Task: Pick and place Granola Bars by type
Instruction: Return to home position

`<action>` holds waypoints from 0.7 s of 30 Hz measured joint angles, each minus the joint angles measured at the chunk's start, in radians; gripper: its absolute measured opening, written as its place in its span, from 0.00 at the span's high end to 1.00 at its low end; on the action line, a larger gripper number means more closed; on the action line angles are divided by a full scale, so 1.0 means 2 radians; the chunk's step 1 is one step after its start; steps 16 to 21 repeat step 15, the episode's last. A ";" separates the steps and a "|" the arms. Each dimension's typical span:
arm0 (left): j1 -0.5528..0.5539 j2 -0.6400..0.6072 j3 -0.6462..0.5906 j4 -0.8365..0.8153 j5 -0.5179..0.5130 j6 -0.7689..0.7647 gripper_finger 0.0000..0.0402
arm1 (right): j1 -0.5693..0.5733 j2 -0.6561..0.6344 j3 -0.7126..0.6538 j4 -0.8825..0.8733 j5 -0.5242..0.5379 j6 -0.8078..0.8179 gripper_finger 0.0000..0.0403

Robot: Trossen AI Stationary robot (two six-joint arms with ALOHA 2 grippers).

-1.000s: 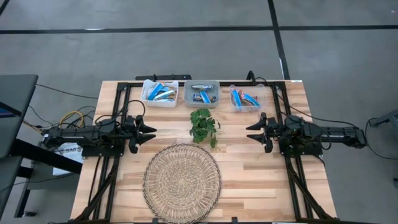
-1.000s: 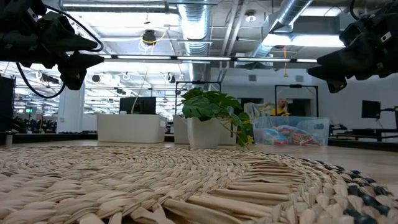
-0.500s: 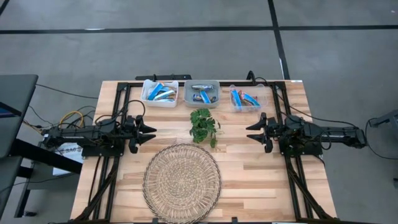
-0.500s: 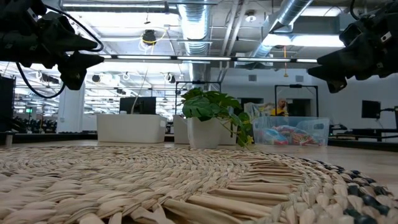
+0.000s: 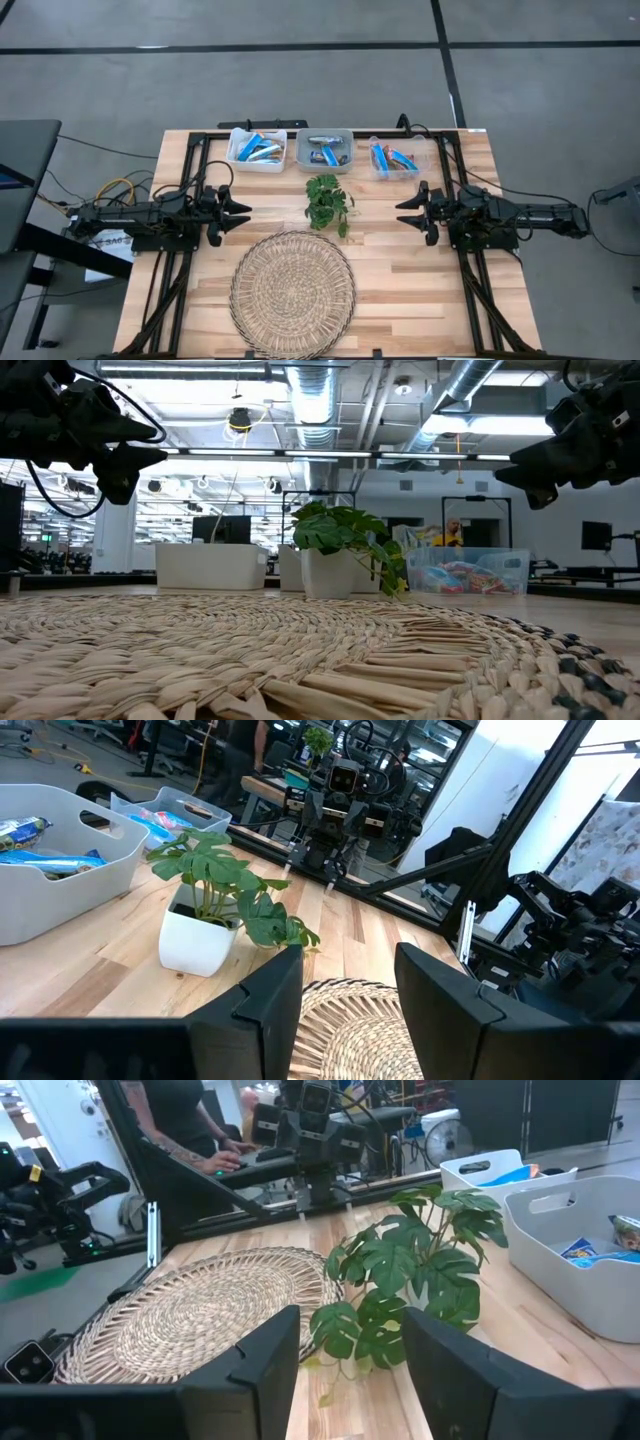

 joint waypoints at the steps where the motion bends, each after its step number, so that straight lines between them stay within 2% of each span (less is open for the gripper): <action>1: 0.000 0.000 0.000 0.000 0.000 0.000 0.62 | 0.000 0.000 0.000 0.000 0.000 0.000 0.58; 21: 0.000 0.000 0.000 0.000 0.000 0.000 0.62 | 0.000 0.000 0.000 0.000 0.000 0.000 0.58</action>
